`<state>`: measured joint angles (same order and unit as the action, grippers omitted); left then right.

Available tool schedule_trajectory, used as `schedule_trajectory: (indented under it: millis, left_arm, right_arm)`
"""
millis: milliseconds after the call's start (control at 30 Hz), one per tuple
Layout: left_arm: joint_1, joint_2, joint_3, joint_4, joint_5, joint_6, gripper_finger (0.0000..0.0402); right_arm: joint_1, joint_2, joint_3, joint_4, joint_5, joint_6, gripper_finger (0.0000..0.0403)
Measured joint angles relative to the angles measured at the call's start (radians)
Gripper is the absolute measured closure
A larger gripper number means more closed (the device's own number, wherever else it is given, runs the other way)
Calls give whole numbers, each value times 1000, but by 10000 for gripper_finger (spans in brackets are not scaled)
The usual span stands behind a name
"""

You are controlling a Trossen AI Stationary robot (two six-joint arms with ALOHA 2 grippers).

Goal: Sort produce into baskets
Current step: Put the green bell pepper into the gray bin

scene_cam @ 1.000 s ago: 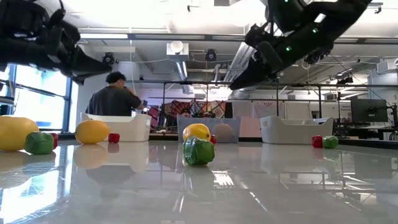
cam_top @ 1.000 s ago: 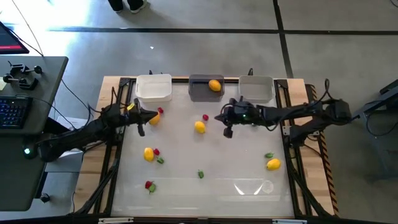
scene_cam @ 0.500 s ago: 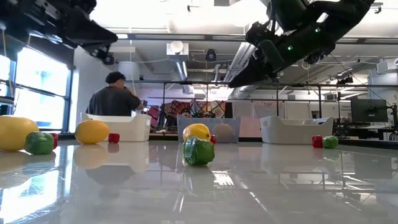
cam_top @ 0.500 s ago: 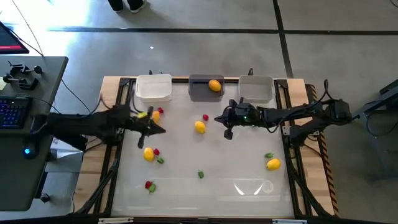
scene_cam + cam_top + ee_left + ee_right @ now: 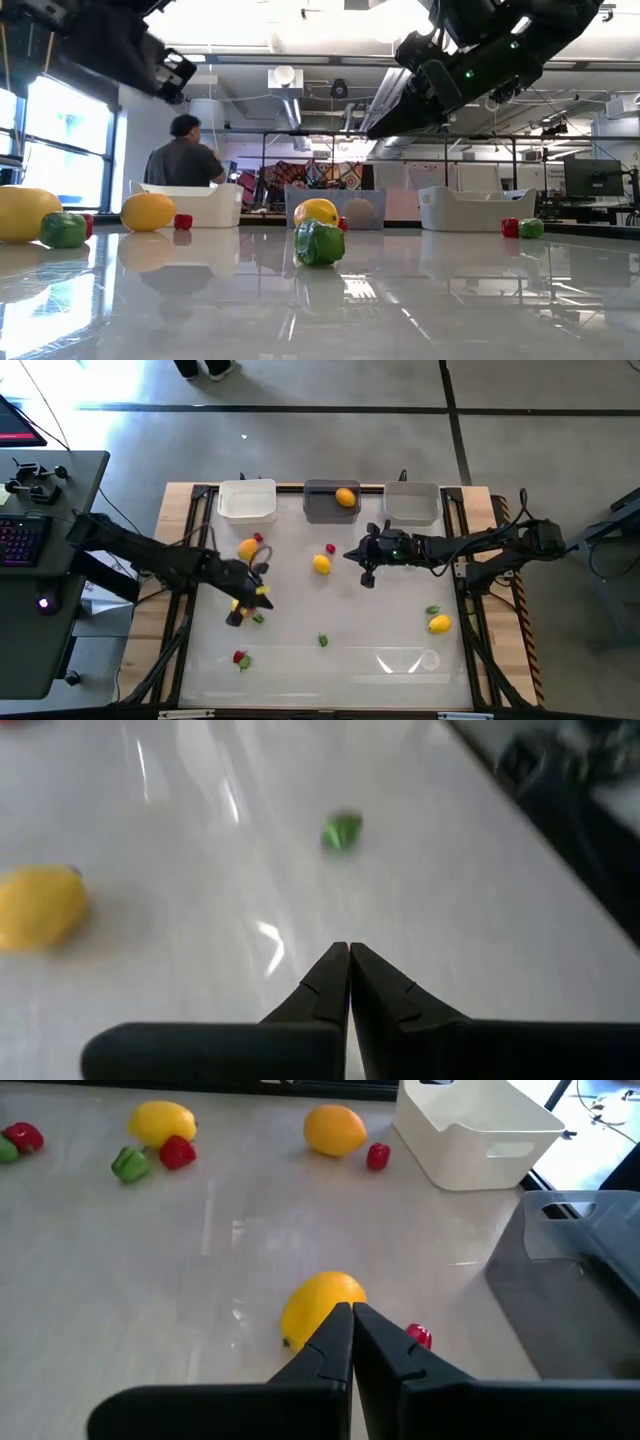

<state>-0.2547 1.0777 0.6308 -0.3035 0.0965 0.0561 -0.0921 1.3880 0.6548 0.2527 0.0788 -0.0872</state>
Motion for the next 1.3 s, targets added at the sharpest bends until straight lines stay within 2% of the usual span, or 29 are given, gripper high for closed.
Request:
schedule_trajectory:
  millis: [167,367,500,733,1000,1300]
  left_arm:
    - [-62,122,38,-90,-9,-35,371]
    - [-127,244,64,-134,-53,-52,318]
    - [-142,301,92,-210,-113,-52,282]
    - [-142,373,94,-243,-100,-45,244]
    - [-142,411,93,-254,-98,-49,254]
    - [-138,412,93,-254,-97,-53,316]
  right_arm:
    - [0,0,0,0,0,0,403]
    - [0,0,0,0,0,0,403]
    - [0,0,0,-1,0,0,403]
    - [0,0,0,-1,0,0,403]
    - [0,0,0,-1,1,0,403]
    - [0,0,0,-1,1,0,403]
